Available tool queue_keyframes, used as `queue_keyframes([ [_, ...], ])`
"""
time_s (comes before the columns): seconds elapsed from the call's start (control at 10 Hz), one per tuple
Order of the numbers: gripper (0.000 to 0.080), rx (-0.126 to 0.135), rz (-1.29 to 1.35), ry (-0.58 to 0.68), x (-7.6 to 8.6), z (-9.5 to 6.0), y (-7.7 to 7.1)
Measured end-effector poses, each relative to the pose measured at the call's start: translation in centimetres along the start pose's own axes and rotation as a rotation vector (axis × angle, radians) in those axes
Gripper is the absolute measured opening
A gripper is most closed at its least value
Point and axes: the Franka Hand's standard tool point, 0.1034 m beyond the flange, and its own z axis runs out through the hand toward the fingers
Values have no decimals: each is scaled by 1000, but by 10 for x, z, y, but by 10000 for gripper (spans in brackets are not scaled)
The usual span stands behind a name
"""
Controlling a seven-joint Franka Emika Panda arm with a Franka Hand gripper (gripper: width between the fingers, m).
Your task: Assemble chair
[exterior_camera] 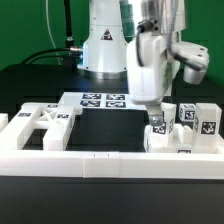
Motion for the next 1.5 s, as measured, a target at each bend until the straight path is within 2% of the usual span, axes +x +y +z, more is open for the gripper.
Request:
queue_keyframes([
  [0.5, 649, 0, -343, 0, 0, 0, 0],
  [0.9, 649, -14, -692, 11, -5, -1, 0],
  [1.2, 649, -44, -989, 35, -8, -2, 1],
  [1.5, 649, -61, -1229, 48, -8, -3, 0],
])
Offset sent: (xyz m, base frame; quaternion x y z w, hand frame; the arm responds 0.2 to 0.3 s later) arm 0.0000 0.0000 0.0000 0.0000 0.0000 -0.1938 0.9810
